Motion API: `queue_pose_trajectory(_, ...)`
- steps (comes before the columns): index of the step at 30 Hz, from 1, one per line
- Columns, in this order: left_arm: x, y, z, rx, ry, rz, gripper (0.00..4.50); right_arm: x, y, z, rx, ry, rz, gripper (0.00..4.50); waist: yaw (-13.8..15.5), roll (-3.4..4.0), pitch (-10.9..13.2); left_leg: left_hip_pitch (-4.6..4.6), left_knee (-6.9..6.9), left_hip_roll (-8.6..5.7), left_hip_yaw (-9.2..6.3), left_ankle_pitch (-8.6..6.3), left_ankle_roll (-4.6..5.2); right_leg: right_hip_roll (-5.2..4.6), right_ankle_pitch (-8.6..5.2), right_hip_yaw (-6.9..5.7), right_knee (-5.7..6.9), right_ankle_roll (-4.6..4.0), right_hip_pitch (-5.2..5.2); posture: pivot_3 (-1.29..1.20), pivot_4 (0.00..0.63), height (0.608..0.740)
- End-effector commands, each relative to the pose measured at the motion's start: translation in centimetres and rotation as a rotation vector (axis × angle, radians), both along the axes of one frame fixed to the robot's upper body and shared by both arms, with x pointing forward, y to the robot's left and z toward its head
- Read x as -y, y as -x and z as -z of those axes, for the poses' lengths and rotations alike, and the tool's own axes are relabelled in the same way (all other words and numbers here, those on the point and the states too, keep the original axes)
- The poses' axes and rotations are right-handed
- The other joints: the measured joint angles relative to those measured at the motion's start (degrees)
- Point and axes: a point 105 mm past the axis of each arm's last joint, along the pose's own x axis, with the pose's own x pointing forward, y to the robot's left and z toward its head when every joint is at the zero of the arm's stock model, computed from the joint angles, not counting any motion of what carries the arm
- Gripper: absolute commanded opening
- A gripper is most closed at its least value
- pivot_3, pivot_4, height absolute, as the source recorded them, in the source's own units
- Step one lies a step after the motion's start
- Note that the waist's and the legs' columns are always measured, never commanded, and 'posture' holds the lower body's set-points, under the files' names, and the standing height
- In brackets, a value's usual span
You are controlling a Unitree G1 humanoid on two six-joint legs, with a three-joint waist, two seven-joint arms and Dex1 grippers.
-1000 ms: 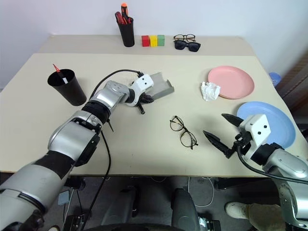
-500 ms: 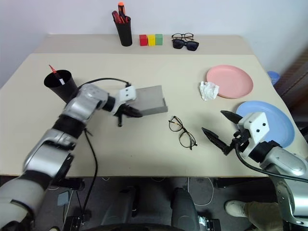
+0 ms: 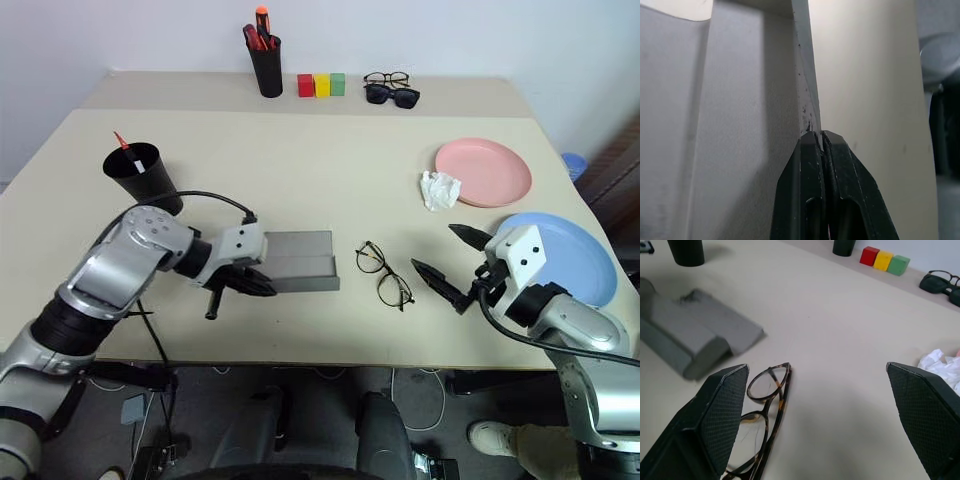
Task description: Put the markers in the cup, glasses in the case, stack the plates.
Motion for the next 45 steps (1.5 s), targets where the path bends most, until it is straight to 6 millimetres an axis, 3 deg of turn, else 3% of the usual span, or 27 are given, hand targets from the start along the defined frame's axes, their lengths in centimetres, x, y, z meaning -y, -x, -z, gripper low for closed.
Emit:
queue_pose_trajectory(1,2.1,-0.7,-0.6,0.041,0.001,-0.02,0.07,-0.4,0.3,-1.3,0.048,0.015,-0.003,4.5,0.0,0.0,0.0,-0.01,0.01,0.0,0.0,0.0,0.0,0.01,0.0,0.0,0.01,0.0,0.0,0.0,0.15,0.74)
queue_pose_trajectory(10,5.4,-3.3,-0.2,0.093,-0.032,-0.015,0.07,-0.3,1.0,-2.1,0.051,0.025,0.038,4.5,-0.1,0.01,0.0,-0.04,0.27,0.0,-0.02,-0.03,0.07,0.03,-0.03,0.01,0.29,0.04,-0.05,0.0,0.15,0.74)
queue_pose_trajectory(17,6.4,-4.1,-0.1,0.118,-0.037,0.027,0.07,-0.3,1.5,-2.3,0.052,0.022,0.06,4.5,-0.1,0.01,0.0,-0.06,0.35,0.0,-0.03,-0.05,0.09,0.02,-0.03,0.02,0.31,0.04,-0.05,0.0,0.15,0.74)
queue_pose_trajectory(29,2.6,-3.9,0.5,0.162,-0.096,0.081,0.07,0.0,1.8,-1.4,-0.009,0.026,0.079,4.5,-0.1,0.06,0.0,-0.08,0.35,0.01,-0.02,-0.06,0.09,0.02,-0.03,0.04,0.38,0.01,-0.11,0.0,0.15,0.74)
queue_pose_trajectory(38,3.5,-3.7,0.2,0.176,-0.047,0.085,4.46,0.3,1.5,-0.3,-0.118,0.002,0.121,4.5,-0.1,0.06,0.0,-0.13,0.39,0.01,-0.02,-0.06,0.1,0.02,-0.03,0.04,0.39,0.01,-0.12,0.0,0.15,0.74)
queue_pose_trajectory(42,3.7,-3.9,-1.6,0.219,0.05,0.066,4.46,0.9,1.1,0.7,-0.228,-0.086,0.205,4.5,-0.1,0.05,0.0,-0.13,0.38,0.02,-0.02,-0.06,0.1,0.02,-0.02,0.04,0.42,0.0,-0.15,0.0,0.15,0.74)
queue_pose_trajectory(45,2.2,-4.0,-2.9,0.259,0.062,0.042,4.46,0.6,0.7,1.7,-0.335,-0.104,0.27,4.5,-0.3,0.06,0.0,-0.13,0.4,0.02,-0.02,-0.06,0.1,0.02,0.01,0.04,0.46,-0.05,-0.17,0.0,0.15,0.74)
